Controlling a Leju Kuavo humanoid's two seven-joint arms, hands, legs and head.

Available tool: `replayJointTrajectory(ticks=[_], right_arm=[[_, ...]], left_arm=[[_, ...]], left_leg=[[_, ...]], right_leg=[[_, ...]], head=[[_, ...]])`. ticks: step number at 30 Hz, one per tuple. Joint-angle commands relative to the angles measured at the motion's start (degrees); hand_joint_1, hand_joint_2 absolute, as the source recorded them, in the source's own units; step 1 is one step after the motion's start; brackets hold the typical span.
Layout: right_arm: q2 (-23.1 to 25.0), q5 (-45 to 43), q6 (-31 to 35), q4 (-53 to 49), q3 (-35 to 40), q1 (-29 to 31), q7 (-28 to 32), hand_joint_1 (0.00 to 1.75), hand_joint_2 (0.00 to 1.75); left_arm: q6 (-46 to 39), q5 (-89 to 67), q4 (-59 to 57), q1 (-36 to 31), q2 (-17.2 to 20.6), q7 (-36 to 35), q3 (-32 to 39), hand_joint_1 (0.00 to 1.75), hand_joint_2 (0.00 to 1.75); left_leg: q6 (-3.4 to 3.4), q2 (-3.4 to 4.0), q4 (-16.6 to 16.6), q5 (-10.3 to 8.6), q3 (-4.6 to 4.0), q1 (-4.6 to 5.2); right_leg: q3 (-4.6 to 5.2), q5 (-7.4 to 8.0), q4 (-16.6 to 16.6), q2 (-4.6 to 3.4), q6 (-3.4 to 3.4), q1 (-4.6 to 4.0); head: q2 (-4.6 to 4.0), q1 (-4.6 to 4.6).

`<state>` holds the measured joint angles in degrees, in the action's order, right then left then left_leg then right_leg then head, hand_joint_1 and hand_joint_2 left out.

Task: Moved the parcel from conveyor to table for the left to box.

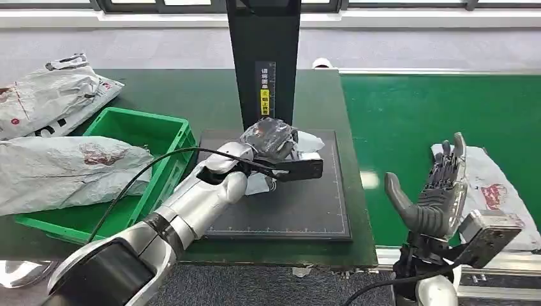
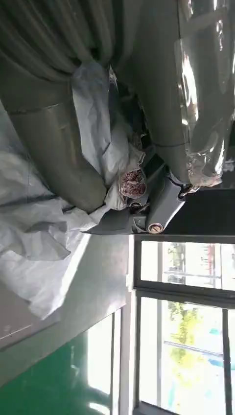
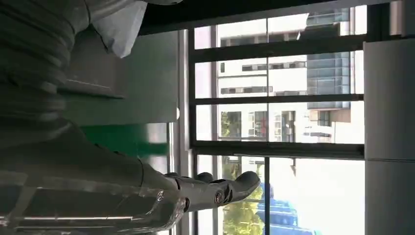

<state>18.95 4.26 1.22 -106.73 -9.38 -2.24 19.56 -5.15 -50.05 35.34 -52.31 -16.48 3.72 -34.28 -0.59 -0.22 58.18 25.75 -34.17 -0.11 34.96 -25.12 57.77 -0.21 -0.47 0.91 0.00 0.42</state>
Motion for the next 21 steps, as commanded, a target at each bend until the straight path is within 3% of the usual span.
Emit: replayJointTrajectory(ticks=[1,7,15,21], right_arm=[[1.05,-0.27,2.10,-0.81,-3.13,-0.38,0.34,0.00,1.75],[0.36,-0.25,3.08,0.95,-2.87,0.24,0.88,0.00,1.75],[-0.25,-0.50,3.61,1.50,-2.33,-0.07,1.39,0.00,1.75],[-1.18,-1.24,3.95,2.35,-1.70,-1.08,1.92,0.00,1.75]], left_arm=[[-9.51,-0.40,20.97,2.96,5.79,-2.68,16.92,1.75,1.75],[-16.43,-11.58,35.38,6.01,8.86,-6.23,26.88,1.75,1.75],[-18.59,-17.43,34.15,4.25,9.17,-8.63,29.42,1.75,1.75],[-21.32,-25.11,30.41,-0.35,12.20,-11.48,34.17,1.75,1.75]], left_leg=[[-0.02,0.18,0.00,0.04,0.00,0.00],[-0.05,0.41,-0.05,0.07,0.08,-0.06],[-0.06,0.12,-0.10,-0.02,0.10,-0.14],[-0.08,0.13,-0.01,0.01,0.02,-0.12]], right_leg=[[0.06,0.01,0.02,-0.15,0.04,0.00],[0.07,0.03,-0.01,-0.34,0.10,-0.07],[-0.07,-0.02,-0.09,-0.05,0.11,-0.16],[-0.01,-0.03,0.00,-0.09,0.12,-0.13]], head=[[0.00,0.00],[0.00,0.00],[0.00,0.00],[0.00,0.00]])
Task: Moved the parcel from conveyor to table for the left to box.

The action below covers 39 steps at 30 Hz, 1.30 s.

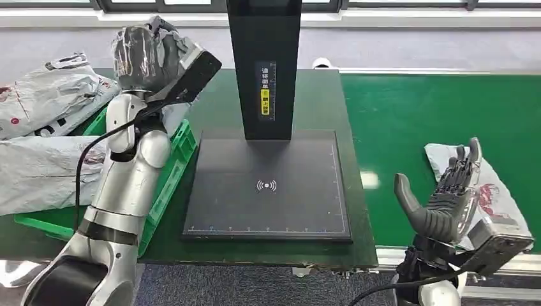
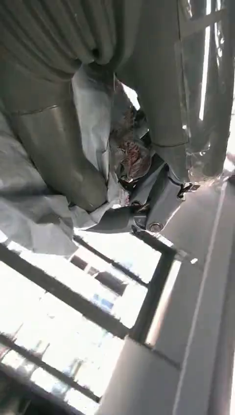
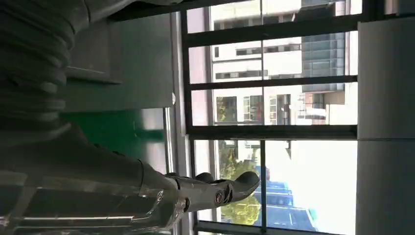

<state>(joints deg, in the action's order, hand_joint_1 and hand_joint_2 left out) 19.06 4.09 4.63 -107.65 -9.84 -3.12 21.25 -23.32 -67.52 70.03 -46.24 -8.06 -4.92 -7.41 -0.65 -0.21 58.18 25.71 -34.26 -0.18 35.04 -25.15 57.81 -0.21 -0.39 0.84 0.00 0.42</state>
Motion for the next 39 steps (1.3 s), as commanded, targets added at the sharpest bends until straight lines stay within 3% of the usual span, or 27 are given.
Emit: replayJointTrajectory(ticks=[1,5,10,15,19,25,27,34,39], right_arm=[[-1.34,-1.19,0.58,3.35,-1.03,-0.43,0.30,0.00,1.75],[-1.85,-1.55,0.36,3.77,-0.39,-0.92,0.39,0.00,1.75],[-2.96,-2.95,-0.60,5.70,0.22,-1.29,0.79,0.00,1.75],[-4.04,-3.17,-0.99,6.13,1.08,-2.03,0.75,0.00,1.75],[-4.09,-3.25,-1.02,6.03,1.12,-2.21,0.78,0.00,1.75],[-3.47,-3.14,-2.23,4.84,0.09,-3.44,0.39,0.00,1.75],[-3.45,-3.09,-2.75,4.28,-0.18,-3.59,0.20,0.00,1.75],[-3.27,-2.54,-3.68,3.94,-0.64,-3.38,-0.39,0.00,1.75],[-3.25,-2.28,-4.41,3.69,-1.70,-2.83,-0.67,0.00,1.75]], left_arm=[[-3.54,-10.20,-4.77,-7.20,4.23,-3.66,8.21,1.75,1.75],[-3.19,-14.50,-6.40,-9.34,5.60,-5.74,10.07,1.75,1.75],[-1.77,-21.18,-20.95,-16.95,10.37,-8.82,16.09,1.75,1.75],[-3.23,-22.48,-31.92,-18.13,14.46,-12.40,16.26,1.75,1.75],[-4.45,-22.48,-33.18,-18.06,14.74,-11.98,16.58,1.75,1.75],[0.57,-22.41,-41.26,-17.82,15.79,-14.87,17.96,1.75,1.75],[1.53,-22.48,-42.28,-17.38,15.70,-15.20,17.56,0.00,1.75],[3.15,-22.42,-42.31,-16.36,14.37,-14.91,19.06,0.00,1.75],[6.09,-18.28,-38.94,-15.53,11.49,-8.25,23.53,0.00,1.75]], left_leg=[[-0.02,0.11,-0.04,0.04,0.16,-0.09],[-0.04,0.09,-0.04,0.05,0.17,-0.12],[-0.03,0.10,-0.02,0.02,0.10,-0.09],[-0.04,0.21,-0.10,0.00,0.23,-0.08],[-0.06,0.13,-0.23,-0.04,0.38,-0.15],[-0.05,0.00,-0.12,-0.01,0.22,-0.08],[-0.06,0.06,-0.20,-0.01,0.34,-0.11],[-0.07,-0.03,-0.08,-0.04,0.13,-0.07],[-0.06,-0.08,-0.04,-0.04,0.07,-0.07]], right_leg=[[-0.16,0.01,-0.10,-0.06,0.06,-0.10],[-0.17,0.00,-0.10,-0.05,0.08,-0.14],[-0.07,0.01,-0.04,-0.07,0.06,-0.12],[-0.14,0.03,-0.08,-0.16,0.07,-0.09],[-0.33,0.05,-0.25,-0.06,0.09,-0.17],[-0.23,-0.02,-0.13,0.02,0.05,-0.09],[-0.35,0.01,-0.22,-0.04,0.07,-0.12],[-0.13,0.00,-0.08,0.05,0.07,-0.09],[-0.05,-0.01,-0.04,0.08,0.05,-0.09]], head=[[0.00,0.00],[0.00,0.00],[0.00,0.00],[0.00,0.00],[0.00,0.00],[0.00,0.00],[0.00,0.02],[0.00,0.02],[0.00,0.02]])
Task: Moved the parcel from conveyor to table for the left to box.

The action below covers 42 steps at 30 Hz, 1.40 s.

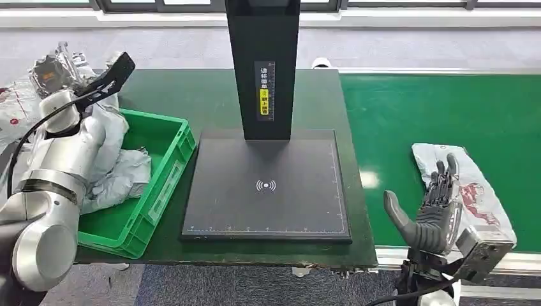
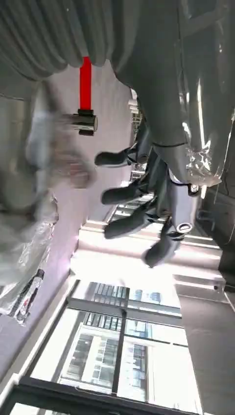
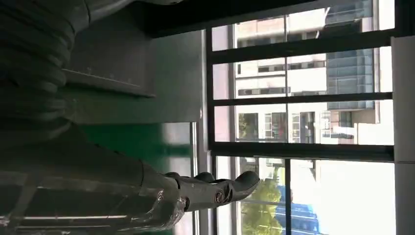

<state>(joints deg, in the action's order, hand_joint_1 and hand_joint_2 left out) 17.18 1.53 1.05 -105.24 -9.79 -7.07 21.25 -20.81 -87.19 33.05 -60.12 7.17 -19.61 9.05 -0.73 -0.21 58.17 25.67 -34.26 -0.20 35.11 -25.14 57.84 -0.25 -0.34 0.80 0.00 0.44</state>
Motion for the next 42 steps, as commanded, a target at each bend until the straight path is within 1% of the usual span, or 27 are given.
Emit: replayJointTrajectory(ticks=[1,3,4,5,8,11,12,13,14,15,16,18,19,22,23,24,25,26,27,28,29,31,32,35,39,41,42], right_arm=[[-1.21,0.22,-0.93,1.00,-2.03,1.06,-0.82,0.00,1.75],[-0.77,0.16,-1.27,0.52,-2.72,1.09,-1.21,0.00,1.75],[-0.65,0.16,-1.34,0.45,-2.96,1.18,-1.29,0.00,1.75],[-0.70,0.16,-1.37,0.46,-3.02,1.19,-1.30,0.00,1.75],[-0.69,0.16,-1.33,0.50,-3.12,1.18,-1.26,0.00,1.75],[-0.82,0.13,-1.26,0.65,-3.14,1.34,-1.28,0.00,1.75],[-0.95,0.02,-1.00,0.82,-3.14,1.40,-1.47,0.00,1.75],[-1.04,-0.02,-0.94,0.90,-3.11,1.39,-1.49,0.00,1.75],[-1.30,-0.20,-0.53,1.10,-2.99,1.27,-1.63,0.00,1.75],[-1.52,-0.36,-0.26,1.24,-2.91,1.03,-1.67,0.00,1.75],[-1.82,-0.63,-0.06,1.43,-2.79,0.74,-1.67,0.00,1.75],[-2.34,-0.94,0.05,1.83,-2.61,0.59,-1.67,0.00,1.75],[-2.72,-0.93,0.08,2.25,-2.42,0.69,-1.62,0.00,1.75],[-3.12,-0.92,0.13,3.25,-2.46,1.24,-1.54,0.00,1.75],[-3.51,-0.50,0.30,3.45,-2.30,1.40,-1.77,0.00,1.75],[-4.03,0.81,0.82,3.84,-2.25,1.55,-2.31,0.00,1.75],[-4.78,2.78,1.46,4.81,-2.58,2.27,-3.12,0.00,1.75],[-5.55,5.98,3.02,6.06,-3.24,3.18,-3.68,0.00,1.75],[-6.87,11.45,4.94,8.28,-3.85,5.04,-4.78,0.00,1.75],[-7.84,13.73,5.57,10.54,-4.74,6.71,-5.74,0.00,1.75],[-8.17,13.98,5.20,11.97,-5.65,7.78,-5.49,0.00,1.75],[-8.12,14.02,5.05,12.21,-5.83,7.95,-5.37,0.00,1.75],[-7.94,14.07,5.01,12.00,-5.84,7.80,-5.32,0.00,1.75],[-7.56,14.20,5.02,11.35,-5.68,7.36,-5.27,0.00,1.75],[-7.48,14.20,5.03,11.20,-5.59,7.25,-5.27,0.00,1.75],[-7.48,14.20,5.03,11.20,-5.59,7.25,-5.27,0.00,1.75],[-8.73,20.89,8.15,12.50,-5.33,8.13,-7.32,0.00,1.75]], left_arm=[[4.14,2.47,-1.14,-1.43,-4.49,7.90,7.57,0.00,1.75],[5.85,4.93,1.25,-0.67,-5.90,10.68,8.34,0.00,1.75],[7.32,7.41,2.19,-0.45,-6.63,12.79,8.93,0.00,1.75],[9.17,11.00,2.63,-0.51,-7.44,15.41,9.98,0.00,1.75],[9.64,11.79,2.66,-0.49,-7.73,15.81,9.82,0.00,1.75],[14.21,19.92,2.39,-0.96,-8.54,19.83,10.51,0.00,1.75],[16.66,24.53,1.87,-1.51,-9.19,21.69,12.46,0.00,1.75],[17.27,25.67,1.68,-1.63,-9.25,22.11,12.63,0.00,1.75],[20.18,31.90,1.18,-2.26,-9.97,24.37,15.53,0.00,1.75],[23.36,36.86,0.92,-2.67,-10.48,26.85,17.57,0.00,0.00],[28.05,42.58,0.80,-2.99,-10.87,29.43,19.34,0.00,0.00],[33.22,50.24,2.39,-2.50,-11.40,31.12,19.84,0.00,0.00],[37.59,55.93,3.95,-1.78,-11.98,32.44,20.40,0.00,0.00],[38.94,59.25,6.63,-0.21,-12.51,32.04,19.34,0.00,0.00],[40.73,62.22,7.90,0.49,-12.82,32.21,19.43,0.00,1.75],[41.44,64.98,10.33,1.92,-13.23,32.61,18.41,0.00,1.75],[42.17,69.39,14.53,4.64,-13.95,32.13,16.10,0.00,1.75],[42.61,73.18,18.75,7.57,-14.69,31.86,13.57,0.00,1.75],[42.41,77.75,25.43,12.70,-15.64,31.48,9.29,0.00,1.75],[41.95,80.27,29.69,16.53,-16.32,31.39,6.25,0.00,1.75],[40.19,81.98,32.04,18.92,-16.21,30.95,3.51,0.00,1.75],[39.68,82.52,32.42,19.29,-16.05,30.90,2.78,0.00,1.75],[39.36,83.01,32.05,19.04,-15.60,30.81,2.34,0.00,1.75],[38.41,84.65,31.02,18.27,-14.31,30.70,0.95,0.00,1.75],[38.30,84.84,30.91,18.15,-14.15,30.69,0.80,0.00,1.75],[38.30,84.84,30.91,18.15,-14.15,30.69,0.80,0.00,1.75],[39.15,85.63,32.27,19.67,-14.32,31.29,-0.45,0.00,1.75]], left_leg=[[0.02,-0.11,-0.07,0.00,0.13,-0.04],[0.03,-0.12,-0.03,0.00,0.07,-0.04],[0.04,-0.16,-0.08,0.01,0.16,-0.06],[0.03,-0.14,-0.04,0.00,0.06,-0.03],[0.02,-0.13,-0.02,0.00,0.04,-0.04],[0.02,-0.13,-0.04,0.01,0.09,-0.05],[0.01,-0.06,-0.01,0.02,0.05,-0.02],[0.01,-0.09,-0.03,0.02,0.11,-0.06],[0.01,-0.10,0.00,0.00,0.04,-0.03],[0.01,-0.11,0.01,0.01,0.05,-0.06],[0.01,-0.17,-0.08,-0.02,0.14,-0.06],[0.01,-0.12,-0.02,0.01,0.11,-0.09],[0.01,-0.06,0.02,0.02,0.04,-0.06],[0.03,-0.09,-0.07,0.02,0.17,-0.08],[0.03,-0.08,-0.08,0.01,0.14,-0.06],[0.04,-0.07,-0.11,0.01,0.20,-0.07],[0.03,0.01,-0.07,0.02,0.14,-0.02],[0.04,0.05,-0.17,0.02,0.28,-0.03],[0.05,0.09,-0.26,0.00,0.38,-0.05],[0.05,0.07,-0.19,-0.01,0.25,0.00],[0.07,0.17,-0.30,-0.01,0.41,-0.02],[0.09,0.19,-0.32,0.01,0.45,0.01],[0.07,0.09,-0.13,0.03,0.23,0.01],[0.08,-0.21,-0.04,0.02,0.09,-0.05],[0.05,-0.04,-0.11,0.04,0.19,-0.02],[0.05,-0.10,-0.03,0.03,0.08,-0.01],[0.05,-0.11,-0.08,0.03,0.15,-0.01]], right_leg=[[-0.19,-0.03,-0.11,0.15,0.01,-0.05],[-0.15,-0.03,-0.09,0.16,0.00,-0.05],[-0.28,-0.04,-0.17,0.22,0.00,-0.08],[-0.15,-0.03,-0.08,0.18,-0.01,-0.03],[-0.13,-0.02,-0.08,0.18,-0.01,-0.03],[-0.22,-0.02,-0.12,0.18,0.00,-0.05],[-0.12,-0.01,-0.05,0.09,0.00,-0.02],[-0.22,-0.02,-0.11,0.14,0.01,-0.05],[-0.13,-0.02,-0.06,0.16,0.01,-0.03],[-0.15,-0.01,-0.07,0.15,0.01,-0.05],[-0.25,-0.01,-0.16,0.23,0.02,-0.07],[-0.22,-0.01,-0.13,0.18,0.02,-0.09],[-0.12,0.00,-0.08,0.10,0.01,-0.07],[-0.27,0.00,-0.20,0.14,0.00,-0.09],[-0.24,0.01,-0.18,0.13,0.00,-0.07],[-0.30,0.01,-0.23,0.13,0.00,-0.08],[-0.19,0.01,-0.13,0.03,-0.01,-0.01],[-0.34,0.04,-0.26,0.00,-0.01,-0.04],[-0.45,0.08,-0.39,-0.03,-0.01,-0.06],[-0.29,0.06,-0.27,-0.01,-0.02,0.00],[-0.44,0.10,-0.41,-0.09,-0.03,-0.01],[-0.48,0.11,-0.44,-0.10,-0.04,0.01],[-0.26,0.05,-0.22,0.00,-0.02,0.02],[-0.27,-0.01,-0.19,0.30,-0.01,-0.06],[-0.30,0.01,-0.20,0.16,0.01,-0.02],[-0.17,0.00,-0.11,0.16,0.00,-0.01],[-0.24,0.00,-0.15,0.18,0.01,-0.02]], head=[[0.00,0.00],[0.00,0.00],[0.00,0.00],[0.00,0.00],[0.00,0.00],[0.00,-0.02],[0.00,-0.02],[0.00,0.00],[0.00,0.00],[0.00,-0.02],[0.00,0.00],[0.00,-0.02],[0.00,0.00],[0.00,0.00],[0.00,-0.02],[0.00,-0.02],[0.00,0.00],[0.00,-0.02],[0.00,-0.02],[0.00,-0.02],[0.00,-0.02],[0.00,-0.02],[0.00,0.00],[0.00,-0.02],[0.00,-0.02],[0.00,-0.02],[0.00,-0.02]])
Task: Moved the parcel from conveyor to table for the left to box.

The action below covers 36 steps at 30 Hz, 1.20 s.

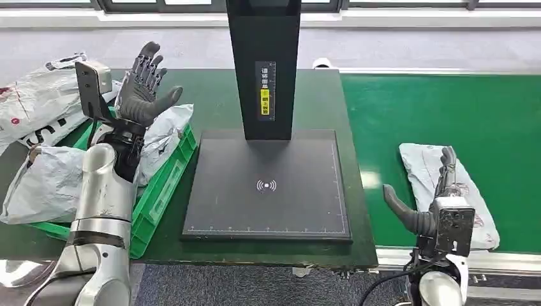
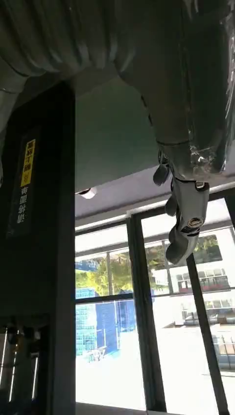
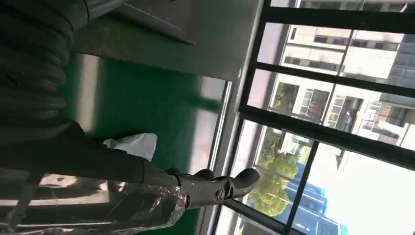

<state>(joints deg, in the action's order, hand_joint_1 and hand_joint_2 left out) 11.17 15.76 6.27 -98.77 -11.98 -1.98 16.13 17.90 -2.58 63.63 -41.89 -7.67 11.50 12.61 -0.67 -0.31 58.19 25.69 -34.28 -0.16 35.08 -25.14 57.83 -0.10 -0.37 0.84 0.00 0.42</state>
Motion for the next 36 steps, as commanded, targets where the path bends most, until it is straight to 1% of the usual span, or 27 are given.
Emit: replayJointTrajectory(ticks=[1,2,4,5,6,7,8,9,10,11,12,13,14,15,16,19,20,24,25,27,28,29,30,33,34,35,36], right_arm=[[-4.26,13.31,6.20,8.79,-3.67,5.49,-5.08,0.00,1.75],[-6.48,18.10,7.25,12.98,-4.85,9.26,-7.89,0.00,1.75],[-10.05,28.15,8.82,19.93,-6.21,14.55,-13.22,0.00,1.75],[-11.38,29.53,8.25,23.04,-7.01,16.79,-14.33,0.00,1.75],[-12.98,32.15,7.48,26.91,-7.98,19.10,-15.81,0.00,1.75],[-15.33,38.15,7.04,31.19,-7.25,21.19,-19.68,0.00,1.75],[-18.16,41.23,4.97,38.90,-7.15,25.08,-21.99,0.00,1.75],[-19.55,42.26,6.22,43.80,-7.10,27.26,-21.53,0.00,1.75],[-21.58,46.24,5.29,49.30,-5.86,29.30,-24.38,0.00,1.75],[-22.82,47.08,4.81,54.22,-5.40,31.26,-24.45,0.00,1.75],[-24.08,48.21,3.99,59.51,-4.60,33.43,-24.68,0.00,1.75],[-25.34,49.56,3.14,66.76,-3.58,36.74,-24.55,0.00,1.75],[-25.74,50.33,0.64,70.42,-2.86,38.38,-24.81,0.00,1.75],[-25.67,51.33,0.71,74.43,-2.06,40.12,-25.05,0.00,1.75],[-25.19,51.48,0.43,76.21,-1.86,40.70,-25.02,0.00,1.75],[-23.84,52.43,-1.38,79.91,-0.77,42.19,-25.70,0.00,1.75],[-23.01,52.92,-2.40,80.73,-0.24,42.57,-26.21,0.00,1.75],[-21.59,52.90,-2.95,81.14,0.74,42.39,-27.52,0.00,1.75],[-21.37,52.91,-3.41,81.51,0.80,42.76,-27.31,0.00,1.75],[-20.58,52.90,-4.82,82.51,0.88,44.24,-27.24,0.00,1.75],[-20.31,52.55,-5.59,83.00,0.54,44.72,-27.13,0.00,1.75],[-20.01,51.91,-6.08,83.22,-0.03,44.76,-26.53,0.00,1.75],[-19.78,50.99,-6.99,83.39,-0.83,44.63,-25.50,0.00,1.75],[-19.21,50.48,-7.12,83.39,-1.21,43.68,-23.92,0.00,1.75],[-18.67,48.94,-8.43,83.47,-2.45,43.37,-21.74,0.00,1.75],[-18.36,48.68,-8.61,83.52,-2.64,43.16,-21.21,0.00,1.75],[-18.22,48.66,-8.50,83.52,-2.65,43.04,-21.12,0.00,1.75]], left_arm=[[1.68,1.89,5.05,5.21,-0.20,0.99,-6.41,0.00,1.75],[2.49,1.46,10.17,10.87,-1.19,2.60,-9.89,0.00,1.75],[2.99,1.24,17.43,19.68,-2.59,5.15,-14.94,0.00,1.75],[2.07,-0.01,19.75,22.88,-2.57,6.58,-17.31,0.00,1.75],[1.23,-0.27,21.23,25.23,-2.37,7.59,-19.54,0.00,1.75],[1.42,0.06,21.84,26.38,-2.38,7.65,-20.70,0.00,1.75],[2.01,0.32,21.87,27.02,-2.67,7.95,-21.89,0.00,1.75],[2.18,0.31,21.67,27.02,-2.80,7.95,-22.40,0.00,1.75],[2.27,-0.24,22.10,27.28,-3.10,8.48,-22.79,0.00,1.75],[2.74,-0.36,22.75,27.63,-3.04,8.91,-23.13,0.00,1.75],[3.14,-0.28,23.46,27.78,-2.84,9.21,-23.32,0.00,1.75],[3.51,-0.10,24.24,27.81,-2.46,9.53,-23.35,0.00,1.75],[3.64,0.05,24.75,28.04,-2.42,10.01,-23.10,0.00,1.75],[3.83,0.07,25.41,28.34,-2.26,10.08,-22.73,0.00,1.75],[4.02,0.00,25.65,28.45,-2.11,10.21,-22.58,0.00,1.75],[3.86,-1.46,25.50,28.64,-2.05,10.99,-22.38,0.00,1.75],[3.76,-1.72,25.31,28.80,-2.04,11.34,-22.36,0.00,1.75],[3.14,-2.60,25.65,29.75,-1.70,12.51,-22.47,0.00,1.75],[3.18,-2.58,25.41,29.46,-1.70,12.53,-22.29,0.00,1.75],[3.23,-2.51,25.35,28.94,-1.84,12.69,-21.93,0.00,1.75],[3.32,-2.53,25.27,28.76,-1.90,12.80,-21.74,0.00,1.75],[3.38,-2.61,25.18,28.62,-1.89,12.98,-21.63,0.00,1.75],[3.55,-2.84,25.13,28.48,-1.74,13.50,-21.66,0.00,1.75],[3.06,-4.23,25.22,28.37,-1.55,14.24,-21.86,0.00,1.75],[2.95,-4.84,25.29,28.51,-1.61,14.67,-21.87,0.00,1.75],[2.79,-5.19,25.32,28.68,-1.63,14.88,-21.90,0.00,1.75],[2.76,-5.24,25.32,28.75,-1.64,14.94,-21.92,0.00,1.75]], left_leg=[[0.00,-0.01,-0.07,0.00,0.13,-0.04],[0.02,0.05,-0.16,-0.01,0.23,-0.04],[0.07,0.23,-0.29,-0.01,0.39,0.01],[0.10,0.35,-0.43,-0.02,0.55,0.02],[0.10,0.37,-0.27,0.03,0.45,0.05],[0.16,0.46,-0.36,0.03,0.57,0.09],[0.16,0.40,-0.32,0.04,0.54,0.02],[0.20,0.48,-0.28,0.05,0.51,0.02],[0.20,0.39,-0.09,0.10,0.31,0.08],[0.17,0.36,-0.06,0.09,0.27,0.10],[0.20,0.35,-0.12,0.07,0.37,0.10],[0.24,0.33,-0.14,0.05,0.39,0.11],[0.30,0.31,-0.10,0.03,0.35,0.13],[0.33,0.30,0.01,0.07,0.16,0.15],[0.33,0.49,0.00,0.09,0.21,0.11],[0.36,0.22,0.03,0.03,0.13,0.10],[0.33,0.30,-0.06,0.01,0.22,0.14],[0.28,0.24,-0.12,0.00,0.26,0.12],[0.27,0.15,-0.01,-0.02,0.10,0.13],[0.25,0.26,-0.08,0.01,0.23,0.10],[0.27,0.27,-0.02,0.00,0.11,0.14],[0.26,0.30,-0.08,0.00,0.18,0.11],[0.27,0.21,-0.01,-0.01,0.07,0.14],[0.26,0.23,-0.10,-0.04,0.19,0.10],[0.26,0.09,-0.05,-0.05,0.09,0.11],[0.25,0.09,-0.12,-0.07,0.17,0.11],[0.27,0.04,-0.01,-0.04,0.05,0.13]], right_leg=[[-0.15,0.00,-0.11,0.04,0.02,-0.05],[-0.26,0.04,-0.22,-0.01,0.01,-0.07],[-0.38,0.10,-0.36,-0.18,-0.04,-0.02],[-0.51,0.16,-0.52,-0.29,-0.07,-0.01],[-0.39,0.10,-0.36,-0.32,-0.08,0.06],[-0.51,0.14,-0.48,-0.41,-0.12,0.09],[-0.55,0.13,-0.52,-0.36,-0.11,0.03],[-0.54,0.17,-0.52,-0.40,-0.13,0.03],[-0.34,0.12,-0.32,-0.32,-0.12,0.08],[-0.29,0.12,-0.28,-0.29,-0.11,0.10],[-0.45,0.18,-0.44,-0.28,-0.14,0.08],[-0.49,0.23,-0.52,-0.25,-0.16,0.09],[-0.47,0.23,-0.48,-0.23,-0.24,0.10],[-0.31,0.16,-0.28,-0.19,-0.25,0.12],[-0.32,0.23,-0.34,-0.39,-0.24,0.09],[-0.30,0.17,-0.26,-0.11,-0.25,0.08],[-0.33,0.19,-0.30,-0.17,-0.23,0.11],[-0.34,0.16,-0.30,-0.11,-0.20,0.09],[-0.20,0.13,-0.17,-0.05,-0.25,0.11],[-0.29,0.14,-0.23,-0.15,-0.22,0.08],[-0.16,0.14,-0.12,-0.17,-0.24,0.13],[-0.24,0.16,-0.20,-0.20,-0.22,0.09],[-0.15,0.13,-0.09,-0.13,-0.25,0.13],[-0.27,0.17,-0.22,-0.14,-0.21,0.08],[-0.21,0.13,-0.15,0.00,-0.24,0.10],[-0.28,0.15,-0.23,0.00,-0.22,0.10],[-0.17,0.11,-0.11,0.05,-0.24,0.12]], head=[[0.00,0.00],[0.00,0.00],[0.00,0.00],[0.00,0.00],[0.00,0.02],[0.00,0.00],[0.00,0.00],[0.00,0.00],[0.00,0.00],[0.00,0.00],[0.00,0.02],[0.00,0.00],[0.00,-0.02],[0.00,0.02],[0.00,0.02],[0.00,0.02],[0.00,0.02],[0.00,0.00],[0.00,0.02],[0.00,0.00],[0.00,0.00],[0.00,0.00],[0.00,0.00],[0.00,0.00],[0.00,0.00],[0.00,0.02],[0.00,0.02]])
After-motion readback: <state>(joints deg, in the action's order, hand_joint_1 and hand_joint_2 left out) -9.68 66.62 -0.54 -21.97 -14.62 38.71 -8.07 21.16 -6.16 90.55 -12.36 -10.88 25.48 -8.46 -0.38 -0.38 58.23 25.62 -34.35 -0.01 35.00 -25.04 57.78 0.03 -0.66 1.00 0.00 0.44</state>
